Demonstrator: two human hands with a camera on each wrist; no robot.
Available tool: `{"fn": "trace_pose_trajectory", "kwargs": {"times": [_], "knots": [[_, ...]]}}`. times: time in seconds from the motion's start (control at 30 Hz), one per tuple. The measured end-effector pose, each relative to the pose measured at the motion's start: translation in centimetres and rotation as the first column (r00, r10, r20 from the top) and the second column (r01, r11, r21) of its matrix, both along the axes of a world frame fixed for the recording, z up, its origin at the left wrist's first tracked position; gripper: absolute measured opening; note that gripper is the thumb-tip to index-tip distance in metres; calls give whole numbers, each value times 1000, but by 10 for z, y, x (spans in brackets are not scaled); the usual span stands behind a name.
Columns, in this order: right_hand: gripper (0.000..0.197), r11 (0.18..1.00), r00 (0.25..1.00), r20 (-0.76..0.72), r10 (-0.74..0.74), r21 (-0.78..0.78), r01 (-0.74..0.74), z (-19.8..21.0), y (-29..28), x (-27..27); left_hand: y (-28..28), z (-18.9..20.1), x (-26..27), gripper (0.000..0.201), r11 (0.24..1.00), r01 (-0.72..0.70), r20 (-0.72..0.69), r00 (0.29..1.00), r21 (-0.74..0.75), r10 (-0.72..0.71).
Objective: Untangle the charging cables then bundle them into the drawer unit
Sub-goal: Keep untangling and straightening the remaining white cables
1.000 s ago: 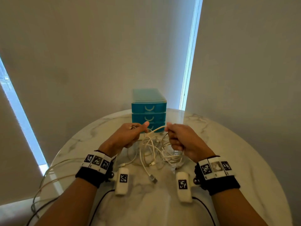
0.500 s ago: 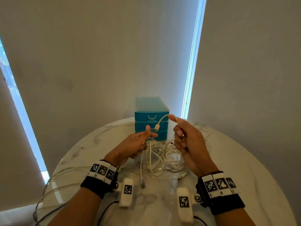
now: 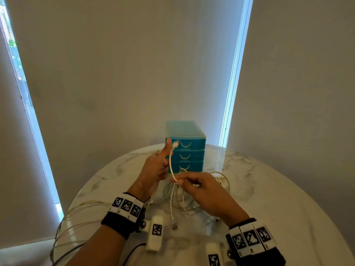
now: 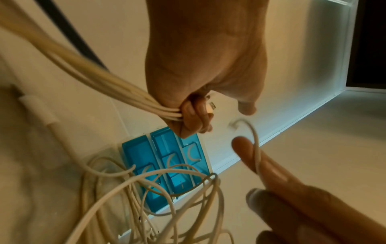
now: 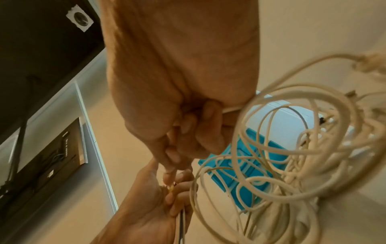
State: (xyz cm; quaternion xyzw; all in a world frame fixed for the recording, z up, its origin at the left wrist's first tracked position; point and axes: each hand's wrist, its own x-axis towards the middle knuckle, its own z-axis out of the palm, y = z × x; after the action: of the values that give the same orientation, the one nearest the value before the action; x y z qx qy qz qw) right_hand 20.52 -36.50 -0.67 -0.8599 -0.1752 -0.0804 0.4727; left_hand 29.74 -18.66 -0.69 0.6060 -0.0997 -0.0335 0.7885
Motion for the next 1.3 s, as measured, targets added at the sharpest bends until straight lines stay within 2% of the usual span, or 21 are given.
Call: {"fn": "trace_pose_trajectory", "kwargs": {"times": [0.1, 0.2, 0.4, 0.5, 0.57, 0.63, 0.73, 0.77, 0.8, 0.83, 0.9, 0.93, 0.97, 1.0, 1.07, 1.13, 1.17, 1.2, 1.23, 1.3], "knots": [[22, 1000, 998, 63, -6, -17, 7, 1, 0, 1, 4, -3, 3, 86, 991, -14, -41, 999, -135, 9], [22, 989, 1000, 0, 7, -144, -7, -1, 6, 0, 10, 0, 7, 86, 965, 38, -45, 998, -259, -51], [21, 961, 996, -75, 44, -270, -63, -2, 10, -1, 7, 2, 4, 53, 985, -36, 2, 999, -166, 37], [24, 970, 998, -59, 20, -241, -33, 2, 4, -4, 11, 5, 5, 49, 953, -70, -1, 997, -294, 72], [33, 996, 1000, 0, -28, -90, 28, 10, -12, -3, 24, 10, 9, 49, 883, -79, -8, 996, -462, 85], [36, 999, 999, 24, -46, -9, 46, 15, -35, -2, 42, 13, 15, 49, 764, -84, -14, 995, -640, 98], [21, 970, 996, 9, -94, -225, 94, 3, -54, 5, 67, 12, 22, 50, 560, -99, -39, 992, -822, 118], [14, 963, 991, 29, -127, -238, 131, -1, -55, 8, 71, 12, 23, 50, 530, -112, -53, 991, -841, 125], [11, 969, 981, 74, -177, -164, 187, -3, -55, 10, 71, 12, 23, 51, 526, -128, -66, 989, -841, 136], [10, 963, 955, 136, -262, -24, 268, -2, -56, 11, 70, 11, 23, 51, 537, -146, -77, 986, -831, 149], [9, 873, 836, 288, -467, 305, 382, 9, -57, 9, 60, 12, 22, 50, 574, -158, -76, 984, -804, 163], [9, 833, 797, 312, -517, 398, 384, 12, -57, 9, 54, 12, 21, 49, 593, -151, -68, 985, -791, 160], [7, 822, 797, 301, -524, 422, 382, 13, -55, 10, 49, 13, 19, 48, 615, -135, -54, 987, -777, 149], [7, 841, 826, 263, -499, 377, 388, 10, -53, 11, 45, 13, 17, 46, 645, -110, -37, 991, -756, 126], [12, 898, 896, 143, -420, 211, 387, 0, -47, 13, 41, 15, 11, 41, 762, -18, 23, 999, -648, 44], [13, 910, 920, 96, -380, 220, 352, -3, -46, 14, 36, 18, 0, 39, 925, 96, 92, 994, -367, -66], [14, 902, 916, 117, -383, 259, 344, 0, -47, 13, 31, 20, -7, 43, 974, 139, 114, 986, -179, -120], [14, 898, 908, 150, -391, 280, 341, 3, -49, 12, 24, 22, -15, 49, 987, 159, 131, 978, 8, -159], [15, 902, 903, 181, -390, 273, 335, 6, -49, 12, 15, 24, -24, 56, 969, 159, 150, 970, 189, -189], [14, 921, 902, 227, -366, 228, 316, 8, -43, 8, 0, 25, -35, 59, 849, 135, 190, 946, 510, -264]]}}
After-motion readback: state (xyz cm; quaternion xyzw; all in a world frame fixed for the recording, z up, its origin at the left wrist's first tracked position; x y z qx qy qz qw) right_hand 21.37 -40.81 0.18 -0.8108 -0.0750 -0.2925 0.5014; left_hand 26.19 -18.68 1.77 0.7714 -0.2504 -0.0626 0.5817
